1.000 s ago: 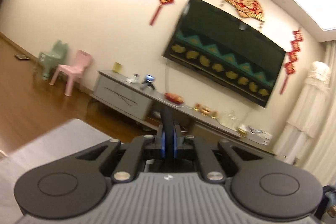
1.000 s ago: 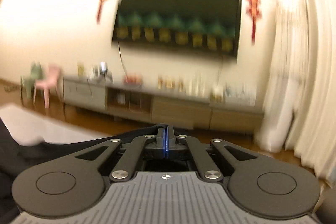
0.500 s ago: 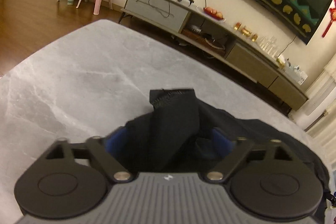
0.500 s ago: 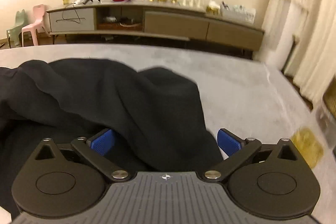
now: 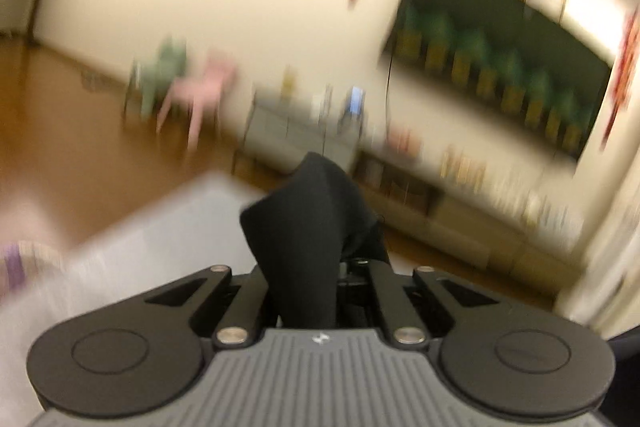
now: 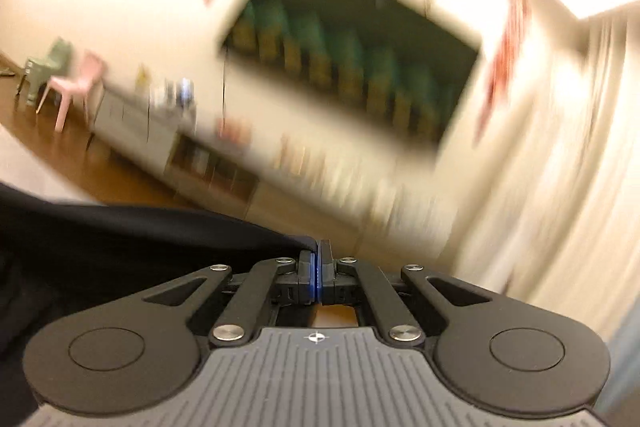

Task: Fold clothes

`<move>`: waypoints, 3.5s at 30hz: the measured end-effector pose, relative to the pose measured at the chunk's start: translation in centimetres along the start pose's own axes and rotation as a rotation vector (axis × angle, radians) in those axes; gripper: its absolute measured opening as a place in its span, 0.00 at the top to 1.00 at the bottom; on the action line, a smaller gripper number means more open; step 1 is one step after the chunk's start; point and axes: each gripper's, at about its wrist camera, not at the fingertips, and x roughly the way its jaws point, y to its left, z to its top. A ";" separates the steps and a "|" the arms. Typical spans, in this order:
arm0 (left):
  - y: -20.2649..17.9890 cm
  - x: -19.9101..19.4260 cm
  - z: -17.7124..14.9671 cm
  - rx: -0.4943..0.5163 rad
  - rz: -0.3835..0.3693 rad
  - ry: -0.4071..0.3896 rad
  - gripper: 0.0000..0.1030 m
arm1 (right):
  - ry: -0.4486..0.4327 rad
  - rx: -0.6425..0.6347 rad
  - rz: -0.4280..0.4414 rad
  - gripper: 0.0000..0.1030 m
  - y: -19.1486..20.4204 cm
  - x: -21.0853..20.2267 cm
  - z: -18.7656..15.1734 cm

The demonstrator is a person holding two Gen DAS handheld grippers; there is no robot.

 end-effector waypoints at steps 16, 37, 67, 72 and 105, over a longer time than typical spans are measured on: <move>3.6 2.7 -2.6 -0.022 0.097 0.312 0.79 | 0.577 0.575 0.263 0.15 5.0 0.8 -16.9; 4.0 6.3 -4.0 -0.044 0.151 0.403 0.76 | 0.367 -0.207 -0.132 0.93 1.2 5.9 -5.9; -5.6 -1.2 -9.0 0.432 -0.426 0.457 0.94 | 0.665 0.358 0.367 0.03 7.5 2.0 -17.1; -9.6 -2.6 -14.9 0.626 -0.404 0.485 0.93 | 0.502 0.301 0.305 0.04 8.3 -1.2 -10.4; -2.1 -5.3 -6.7 0.324 -0.263 0.312 0.94 | -0.138 -0.071 0.421 0.98 34.0 3.0 25.8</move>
